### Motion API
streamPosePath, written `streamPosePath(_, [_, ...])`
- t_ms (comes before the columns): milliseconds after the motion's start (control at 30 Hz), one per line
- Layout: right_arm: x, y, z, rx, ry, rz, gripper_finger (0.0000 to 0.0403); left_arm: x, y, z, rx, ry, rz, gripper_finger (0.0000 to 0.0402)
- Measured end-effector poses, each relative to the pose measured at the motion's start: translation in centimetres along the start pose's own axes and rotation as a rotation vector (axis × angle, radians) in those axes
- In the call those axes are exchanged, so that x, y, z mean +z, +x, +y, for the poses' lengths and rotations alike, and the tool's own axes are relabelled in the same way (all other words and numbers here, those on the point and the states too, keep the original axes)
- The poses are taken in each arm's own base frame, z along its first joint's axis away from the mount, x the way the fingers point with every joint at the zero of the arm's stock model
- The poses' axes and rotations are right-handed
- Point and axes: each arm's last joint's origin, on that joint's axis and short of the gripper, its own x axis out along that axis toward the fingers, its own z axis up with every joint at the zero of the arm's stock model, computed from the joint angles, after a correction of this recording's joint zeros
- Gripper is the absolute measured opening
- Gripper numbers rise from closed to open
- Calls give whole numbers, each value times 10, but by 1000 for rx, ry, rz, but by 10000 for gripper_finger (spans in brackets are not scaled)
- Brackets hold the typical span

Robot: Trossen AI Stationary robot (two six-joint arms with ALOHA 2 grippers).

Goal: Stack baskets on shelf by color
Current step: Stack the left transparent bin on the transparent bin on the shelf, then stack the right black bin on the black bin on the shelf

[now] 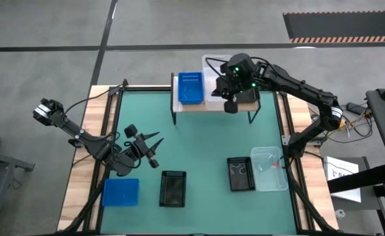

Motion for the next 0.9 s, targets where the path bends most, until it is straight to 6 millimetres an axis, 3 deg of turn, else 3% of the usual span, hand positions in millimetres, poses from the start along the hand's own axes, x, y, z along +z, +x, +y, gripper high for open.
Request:
streamPosePath(433, [-1, 2, 0, 2, 66, 8, 12, 0, 0, 0, 0, 1, 0, 111])
streamPosePath(733, [2, 1, -1, -10, 87, -11, 88, 0, 0, 0, 0, 0, 0, 111])
streamPosePath(900, [10, -11, -3, -27, 89, -45, 116, 0, 0, 0, 0, 0, 0, 111])
